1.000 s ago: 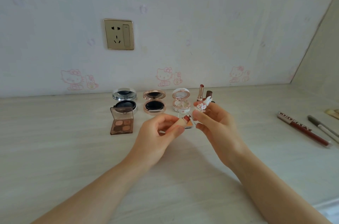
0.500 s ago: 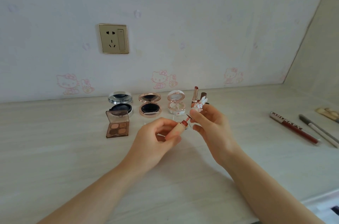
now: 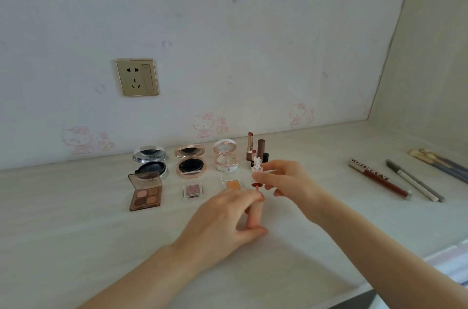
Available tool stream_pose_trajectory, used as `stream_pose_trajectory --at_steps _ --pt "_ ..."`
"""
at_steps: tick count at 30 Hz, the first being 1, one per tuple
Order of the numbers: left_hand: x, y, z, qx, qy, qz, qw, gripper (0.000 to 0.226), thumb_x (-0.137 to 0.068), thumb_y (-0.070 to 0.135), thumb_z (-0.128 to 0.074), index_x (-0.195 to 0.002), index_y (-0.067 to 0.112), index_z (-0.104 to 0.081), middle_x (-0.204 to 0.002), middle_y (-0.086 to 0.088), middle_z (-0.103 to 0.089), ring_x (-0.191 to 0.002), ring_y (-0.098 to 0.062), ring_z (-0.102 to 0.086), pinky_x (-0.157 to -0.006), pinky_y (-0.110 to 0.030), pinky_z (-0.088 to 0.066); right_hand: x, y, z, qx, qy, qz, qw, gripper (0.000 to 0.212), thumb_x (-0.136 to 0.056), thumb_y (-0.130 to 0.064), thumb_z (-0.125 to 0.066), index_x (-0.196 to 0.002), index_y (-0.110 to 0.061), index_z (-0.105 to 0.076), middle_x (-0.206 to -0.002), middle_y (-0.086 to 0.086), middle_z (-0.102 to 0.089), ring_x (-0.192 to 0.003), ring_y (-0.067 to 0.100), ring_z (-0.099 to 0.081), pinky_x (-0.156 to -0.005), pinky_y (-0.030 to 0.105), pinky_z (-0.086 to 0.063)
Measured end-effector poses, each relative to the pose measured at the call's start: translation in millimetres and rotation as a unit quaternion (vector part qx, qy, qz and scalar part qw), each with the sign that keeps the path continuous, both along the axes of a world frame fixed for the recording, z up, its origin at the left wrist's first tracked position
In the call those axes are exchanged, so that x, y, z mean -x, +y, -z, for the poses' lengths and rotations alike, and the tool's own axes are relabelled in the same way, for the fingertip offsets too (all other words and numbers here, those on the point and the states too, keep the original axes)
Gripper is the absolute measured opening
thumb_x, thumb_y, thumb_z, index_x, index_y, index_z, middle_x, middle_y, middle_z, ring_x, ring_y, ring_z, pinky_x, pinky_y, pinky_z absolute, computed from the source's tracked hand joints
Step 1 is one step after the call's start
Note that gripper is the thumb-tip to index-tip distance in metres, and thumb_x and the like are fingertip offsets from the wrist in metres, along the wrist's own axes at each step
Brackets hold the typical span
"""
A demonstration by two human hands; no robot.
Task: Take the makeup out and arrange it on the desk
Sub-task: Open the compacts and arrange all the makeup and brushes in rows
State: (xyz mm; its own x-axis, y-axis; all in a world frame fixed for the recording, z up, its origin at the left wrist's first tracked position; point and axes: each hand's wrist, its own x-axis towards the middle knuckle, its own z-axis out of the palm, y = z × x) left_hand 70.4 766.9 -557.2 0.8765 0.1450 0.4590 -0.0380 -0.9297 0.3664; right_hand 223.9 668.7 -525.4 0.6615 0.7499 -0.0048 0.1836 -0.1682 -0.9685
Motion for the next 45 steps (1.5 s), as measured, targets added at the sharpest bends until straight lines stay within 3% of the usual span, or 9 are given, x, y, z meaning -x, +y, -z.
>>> stream_pose_trajectory --at_steps 4,10,15,21,27,31,36,40,45 --pt "-21.1 -8.9 2.0 -0.074 -0.016 -0.006 0.997 0.038 -0.080 0.059 -0.054 -0.105 0.031 -0.059 -0.082 0.016 -0.056 -0.086 -0.006 -0.048 -0.077 -0.024 -0.045 -14.8 -2.8 -0.2 0.044 -0.019 0.010 0.999 0.015 -0.082 -0.027 -0.071 -0.095 -0.019 -0.071 -0.085 0.001 -0.074 -0.071 0.010 -0.055 -0.064 0.022 -0.043" --pt "-46.4 -13.3 14.7 -0.168 -0.046 -0.068 0.982 0.040 -0.077 0.064 -0.044 -0.089 0.033 -0.066 -0.067 0.017 -0.054 -0.072 -0.008 -0.048 -0.062 -0.020 -0.045 -33.4 0.4 4.1 0.075 -0.032 0.020 0.997 0.011 -0.081 -0.026 -0.072 -0.090 -0.019 -0.073 -0.069 -0.008 -0.069 -0.062 0.006 -0.050 -0.053 0.013 -0.038" --pt "-49.3 -14.6 22.7 -0.155 -0.042 -0.094 0.983 0.042 -0.077 0.063 -0.046 -0.099 0.034 -0.067 -0.076 0.017 -0.057 -0.077 -0.009 -0.051 -0.064 -0.021 -0.047 -38.3 12.0 8.0 0.089 -0.037 0.014 0.995 0.006 -0.081 -0.023 -0.071 -0.083 -0.018 -0.073 -0.063 -0.009 -0.069 -0.048 -0.005 -0.051 -0.056 0.015 -0.038" --pt "-47.6 -16.8 23.8 -0.121 -0.036 -0.111 0.986 0.034 -0.077 0.046 -0.053 -0.106 0.034 -0.066 -0.083 0.013 -0.059 -0.081 -0.014 -0.053 -0.067 -0.025 -0.050 -44.2 28.1 12.8 0.123 -0.069 0.022 0.990 0.007 -0.075 -0.022 -0.075 -0.080 -0.017 -0.075 -0.079 0.000 -0.069 -0.076 0.012 -0.056 -0.067 0.023 -0.043" --pt "-45.6 -16.3 22.2 -0.107 -0.040 -0.104 0.988 0.031 -0.078 0.046 -0.052 -0.103 0.034 -0.066 -0.086 0.014 -0.061 -0.084 -0.012 -0.053 -0.070 -0.025 -0.049 -45.4 32.9 15.3 0.146 -0.103 0.022 0.984 0.012 -0.075 -0.024 -0.076 -0.079 -0.013 -0.076 -0.070 -0.002 -0.064 -0.071 0.012 -0.054 -0.060 0.021 -0.040" --pt "-44.1 -17.1 21.6 -0.096 -0.033 -0.097 0.990 0.030 -0.080 0.047 -0.049 -0.102 0.035 -0.065 -0.088 0.015 -0.060 -0.086 -0.011 -0.051 -0.072 -0.026 -0.049 -46.8 31.2 16.6 0.143 -0.124 0.013 0.982 0.016 -0.076 -0.029 -0.075 -0.080 -0.014 -0.076 -0.078 -0.001 -0.069 -0.078 0.011 -0.058 -0.064 0.020 -0.043" --pt "-42.8 -18.1 21.0 -0.096 -0.048 -0.106 0.989 0.030 -0.077 0.048 -0.052 -0.101 0.035 -0.066 -0.086 0.018 -0.061 -0.083 -0.009 -0.052 -0.070 -0.023 -0.047 -49.8 22.4 11.1 0.139 -0.120 0.010 0.983 0.025 -0.081 -0.032 -0.070 -0.085 -0.007 -0.073 -0.076 0.004 -0.063 -0.068 0.015 -0.052 -0.064 0.027 -0.045" --pt "-41.4 -19.6 17.7 -0.106 -0.053 -0.101 0.988 0.032 -0.079 0.047 -0.052 -0.101 0.031 -0.068 -0.088 0.015 -0.061 -0.084 -0.013 -0.054 -0.070 -0.027 -0.050 -56.8 2.3 5.9 0.137 -0.129 0.020 0.982 0.020 -0.086 -0.026 -0.061 -0.090 -0.008 -0.071 -0.095 0.011 -0.071 -0.078 0.017 -0.061 -0.071 0.029 -0.053" --pt "-49.4 -20.9 7.7 -0.130 -0.066 -0.079 0.986 0.027 -0.080 0.040 -0.054 -0.096 0.024 -0.070 -0.086 0.013 -0.059 -0.089 -0.013 -0.054 -0.069 -0.030 -0.051 -72.6 -38.8 0.9 0.156 -0.208 0.055 0.964 0.014 -0.087 -0.024 -0.060 -0.092 -0.021 -0.072 -0.092 -0.003 -0.071 -0.091 0.015 -0.064 -0.082 0.032 -0.054"
